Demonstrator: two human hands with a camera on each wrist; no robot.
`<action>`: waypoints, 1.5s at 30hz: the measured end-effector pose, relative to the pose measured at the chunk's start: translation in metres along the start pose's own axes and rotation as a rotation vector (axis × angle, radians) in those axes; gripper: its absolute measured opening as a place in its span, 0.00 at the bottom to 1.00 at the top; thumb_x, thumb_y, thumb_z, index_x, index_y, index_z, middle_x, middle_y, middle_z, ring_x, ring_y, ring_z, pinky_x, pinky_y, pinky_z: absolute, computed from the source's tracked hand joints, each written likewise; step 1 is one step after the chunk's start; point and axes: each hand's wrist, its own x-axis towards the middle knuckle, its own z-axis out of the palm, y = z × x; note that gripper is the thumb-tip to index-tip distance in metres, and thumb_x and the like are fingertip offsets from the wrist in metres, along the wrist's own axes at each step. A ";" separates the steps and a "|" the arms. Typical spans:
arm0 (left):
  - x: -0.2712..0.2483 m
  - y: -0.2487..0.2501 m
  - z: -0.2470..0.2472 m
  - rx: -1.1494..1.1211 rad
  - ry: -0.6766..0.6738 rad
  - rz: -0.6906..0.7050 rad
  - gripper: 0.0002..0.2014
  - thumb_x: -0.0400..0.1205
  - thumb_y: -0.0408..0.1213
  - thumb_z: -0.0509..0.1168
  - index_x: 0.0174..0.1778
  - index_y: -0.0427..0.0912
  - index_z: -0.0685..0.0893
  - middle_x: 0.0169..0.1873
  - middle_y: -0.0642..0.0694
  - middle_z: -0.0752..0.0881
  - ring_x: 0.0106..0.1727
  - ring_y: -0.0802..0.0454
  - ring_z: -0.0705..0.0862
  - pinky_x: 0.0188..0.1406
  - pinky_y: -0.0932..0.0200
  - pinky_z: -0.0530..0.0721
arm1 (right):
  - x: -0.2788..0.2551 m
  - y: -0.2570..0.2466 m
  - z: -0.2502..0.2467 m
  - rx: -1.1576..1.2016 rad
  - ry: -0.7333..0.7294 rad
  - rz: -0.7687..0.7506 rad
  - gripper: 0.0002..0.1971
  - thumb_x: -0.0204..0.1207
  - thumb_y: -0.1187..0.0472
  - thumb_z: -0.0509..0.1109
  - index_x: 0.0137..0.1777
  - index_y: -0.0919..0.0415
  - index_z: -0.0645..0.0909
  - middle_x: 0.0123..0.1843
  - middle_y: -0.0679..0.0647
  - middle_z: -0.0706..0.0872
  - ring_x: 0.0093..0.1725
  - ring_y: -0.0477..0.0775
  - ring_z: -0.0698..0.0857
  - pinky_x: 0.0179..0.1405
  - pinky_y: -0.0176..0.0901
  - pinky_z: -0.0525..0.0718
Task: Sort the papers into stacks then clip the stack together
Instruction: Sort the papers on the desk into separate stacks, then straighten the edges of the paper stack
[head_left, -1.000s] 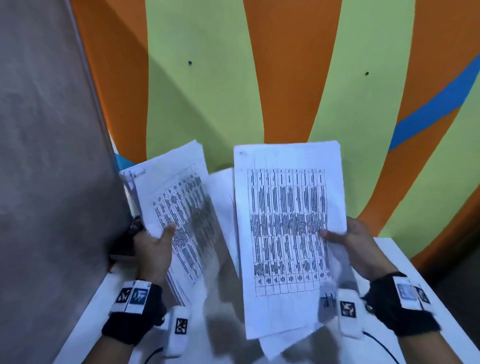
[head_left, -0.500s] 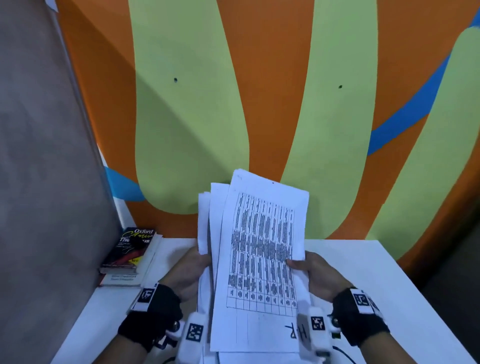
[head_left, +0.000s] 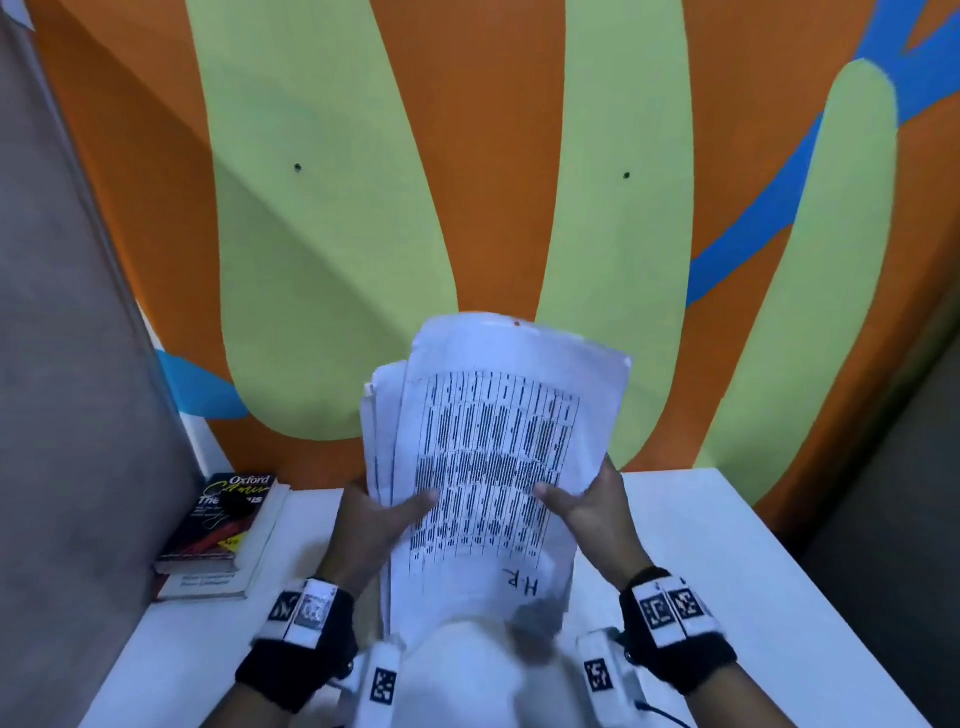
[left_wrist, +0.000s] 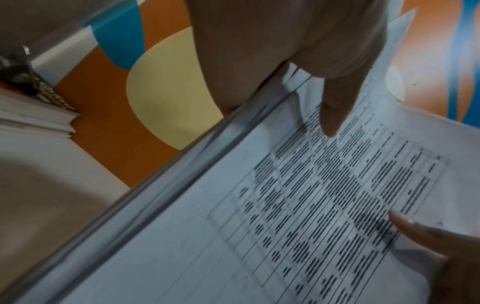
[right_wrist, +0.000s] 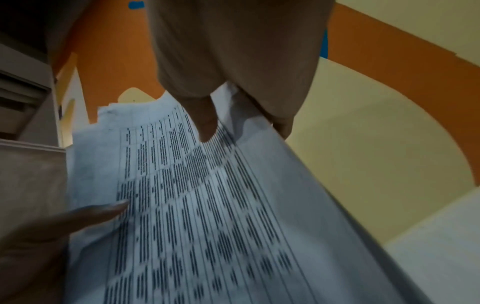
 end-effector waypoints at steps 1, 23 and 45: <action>-0.004 0.000 0.003 -0.028 -0.026 0.009 0.24 0.56 0.53 0.83 0.40 0.41 0.88 0.38 0.55 0.92 0.42 0.56 0.90 0.40 0.62 0.85 | -0.002 0.003 -0.002 0.053 0.009 0.021 0.39 0.66 0.62 0.81 0.76 0.56 0.67 0.73 0.49 0.79 0.73 0.45 0.77 0.74 0.50 0.73; -0.012 -0.008 0.005 -0.050 0.082 0.068 0.22 0.62 0.53 0.80 0.48 0.46 0.90 0.41 0.57 0.93 0.46 0.58 0.91 0.38 0.69 0.85 | 0.019 -0.014 -0.002 -0.015 -0.110 -0.037 0.30 0.77 0.65 0.70 0.74 0.53 0.60 0.61 0.44 0.79 0.61 0.44 0.81 0.64 0.42 0.81; -0.008 -0.012 0.016 -0.023 0.047 -0.003 0.31 0.57 0.58 0.80 0.40 0.32 0.86 0.35 0.47 0.88 0.36 0.49 0.85 0.36 0.59 0.81 | -0.002 0.027 0.004 -0.237 -0.148 0.079 0.23 0.83 0.62 0.60 0.75 0.51 0.59 0.54 0.67 0.82 0.54 0.64 0.82 0.60 0.57 0.79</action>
